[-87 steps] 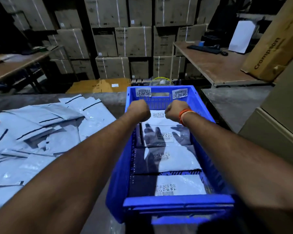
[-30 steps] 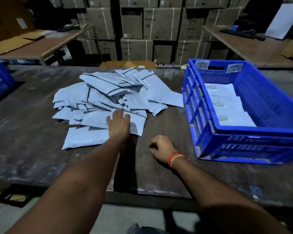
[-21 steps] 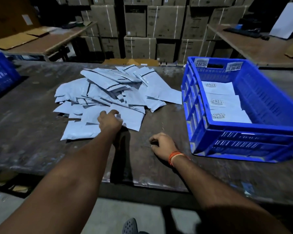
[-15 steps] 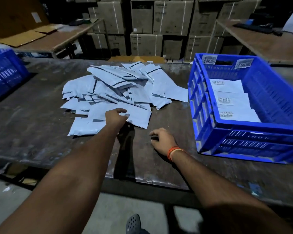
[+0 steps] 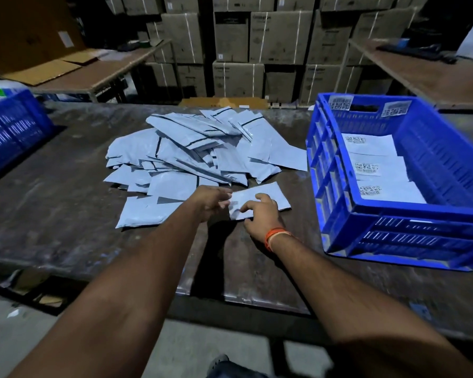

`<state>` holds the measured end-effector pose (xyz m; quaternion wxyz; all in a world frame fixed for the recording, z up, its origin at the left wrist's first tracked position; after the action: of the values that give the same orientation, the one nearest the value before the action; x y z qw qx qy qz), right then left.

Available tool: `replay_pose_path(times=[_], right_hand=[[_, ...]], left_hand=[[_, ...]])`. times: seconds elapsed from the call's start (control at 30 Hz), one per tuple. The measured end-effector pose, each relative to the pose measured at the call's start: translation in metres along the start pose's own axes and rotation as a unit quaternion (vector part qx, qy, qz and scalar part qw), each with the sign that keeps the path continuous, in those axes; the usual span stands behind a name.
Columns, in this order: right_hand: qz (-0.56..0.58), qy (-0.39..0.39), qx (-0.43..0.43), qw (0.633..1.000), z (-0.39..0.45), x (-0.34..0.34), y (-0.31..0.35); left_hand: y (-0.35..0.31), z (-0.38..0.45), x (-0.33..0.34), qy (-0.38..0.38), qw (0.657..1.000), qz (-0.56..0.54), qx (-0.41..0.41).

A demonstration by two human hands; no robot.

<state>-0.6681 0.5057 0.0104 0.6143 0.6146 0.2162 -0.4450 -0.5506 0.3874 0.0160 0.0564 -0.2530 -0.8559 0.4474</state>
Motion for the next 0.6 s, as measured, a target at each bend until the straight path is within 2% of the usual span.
replay_pose_path(times=[0.07, 0.13, 0.2, 0.4, 0.53, 0.6], right_hand=[[-0.017, 0.019, 0.014, 1.0, -0.004, 0.0, -0.005], [-0.023, 0.011, 0.03, 0.999, -0.008, -0.001, -0.013], [-0.023, -0.012, 0.053, 0.998, -0.011, -0.005, -0.021], [0.075, -0.095, 0.211, 0.97, -0.01, -0.025, -0.052], [0.08, -0.069, 0.244, 0.964, -0.003, -0.029, -0.061], [0.125, -0.071, 0.247, 0.958, 0.003, -0.026, -0.064]], left_hand=[[0.002, -0.002, 0.005, 0.0, 1.0, -0.009, 0.001], [0.004, 0.011, 0.0, -0.051, 0.996, 0.061, 0.029], [0.009, 0.021, -0.009, -0.107, 0.988, 0.111, 0.023], [0.03, 0.046, 0.005, -0.069, 0.992, 0.109, -0.006], [0.017, 0.014, 0.021, -0.064, 0.978, 0.194, 0.048], [0.015, 0.01, 0.027, -0.063, 0.964, 0.247, 0.077]])
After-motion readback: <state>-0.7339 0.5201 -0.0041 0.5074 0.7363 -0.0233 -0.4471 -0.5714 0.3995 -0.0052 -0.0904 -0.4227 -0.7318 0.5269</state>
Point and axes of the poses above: each hand's wrist, its own z-axis towards the middle knuckle, its own x-axis out of the palm, y = z × x, the point moved 6 cm from there along z, towards the middle knuckle, and after that the axes turned 11 degrees about -x, right-handed, at the moved point
